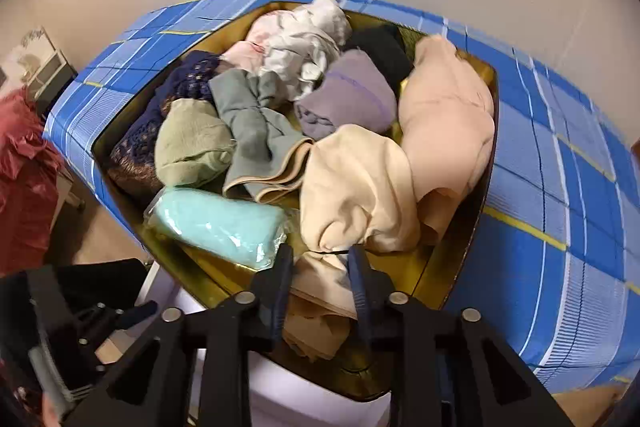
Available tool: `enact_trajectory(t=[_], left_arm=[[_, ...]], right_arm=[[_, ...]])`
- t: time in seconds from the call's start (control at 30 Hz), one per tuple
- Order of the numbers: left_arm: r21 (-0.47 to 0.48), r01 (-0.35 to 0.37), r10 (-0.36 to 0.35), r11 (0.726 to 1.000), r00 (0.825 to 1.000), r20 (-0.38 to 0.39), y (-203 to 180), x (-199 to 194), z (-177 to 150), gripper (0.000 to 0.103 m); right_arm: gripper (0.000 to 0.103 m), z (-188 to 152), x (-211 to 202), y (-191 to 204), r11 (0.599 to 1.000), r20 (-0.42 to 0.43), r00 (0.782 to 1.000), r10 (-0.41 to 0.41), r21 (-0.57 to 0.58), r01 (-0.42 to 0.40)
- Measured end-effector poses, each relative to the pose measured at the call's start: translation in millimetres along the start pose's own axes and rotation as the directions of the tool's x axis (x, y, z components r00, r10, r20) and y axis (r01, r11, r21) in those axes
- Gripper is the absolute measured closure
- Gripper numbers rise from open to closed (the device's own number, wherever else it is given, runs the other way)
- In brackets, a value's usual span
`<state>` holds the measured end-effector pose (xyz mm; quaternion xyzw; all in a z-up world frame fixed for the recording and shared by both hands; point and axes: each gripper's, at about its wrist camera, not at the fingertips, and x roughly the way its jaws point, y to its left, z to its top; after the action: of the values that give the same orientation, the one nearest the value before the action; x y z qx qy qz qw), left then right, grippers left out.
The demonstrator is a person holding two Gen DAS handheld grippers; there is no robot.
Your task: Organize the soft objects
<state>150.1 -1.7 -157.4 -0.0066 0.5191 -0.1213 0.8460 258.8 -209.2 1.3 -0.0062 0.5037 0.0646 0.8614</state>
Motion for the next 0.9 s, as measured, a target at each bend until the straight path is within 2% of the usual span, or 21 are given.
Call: enact_trajectory(t=[0.1, 0.2, 0.3, 0.4, 0.53, 0.63, 0.73, 0.9], left_arm=[[-0.007, -0.029, 0.029, 1.0, 0.999, 0.043, 1, -15, 1, 0.061], [-0.01, -0.084, 0.084, 0.996, 0.992, 0.095, 3, -30, 2, 0.061], [-0.005, -0.134, 0.134, 0.991, 0.981, 0.144, 1, -43, 4, 0.061], [0.001, -0.161, 0.159, 0.987, 0.973, 0.17, -3, -57, 4, 0.061], [0.02, -0.178, 0.171, 0.984, 0.966, 0.194, -10, -73, 4, 0.061], [0.035, -0.228, 0.215, 0.973, 0.951, 0.223, -19, -88, 1, 0.061], [0.036, -0.265, 0.248, 0.964, 0.936, 0.25, -25, -100, -5, 0.061], [-0.001, -0.238, 0.229, 0.971, 0.935, 0.271, -25, -121, -6, 0.061]], right_arm=[[0.067, -9, -14, 5, 0.999, 0.053, 0.998, -0.032, 0.009, 0.032], [0.034, -21, -41, 9, 0.997, 0.156, 0.986, -0.063, 0.052, 0.055], [0.027, -36, -65, 15, 0.996, 0.224, 0.971, -0.079, 0.068, 0.065], [0.016, -47, -80, 20, 0.994, 0.26, 0.961, -0.089, 0.085, 0.069], [0.008, -63, -93, 24, 0.991, 0.283, 0.954, -0.103, 0.11, 0.074], [0.0, -79, -106, 26, 0.987, 0.303, 0.945, -0.123, 0.135, 0.086], [0.0, -91, -115, 28, 0.983, 0.308, 0.94, -0.146, 0.154, 0.102], [0.0, -108, -122, 29, 0.964, 0.269, 0.943, -0.196, 0.227, 0.136]])
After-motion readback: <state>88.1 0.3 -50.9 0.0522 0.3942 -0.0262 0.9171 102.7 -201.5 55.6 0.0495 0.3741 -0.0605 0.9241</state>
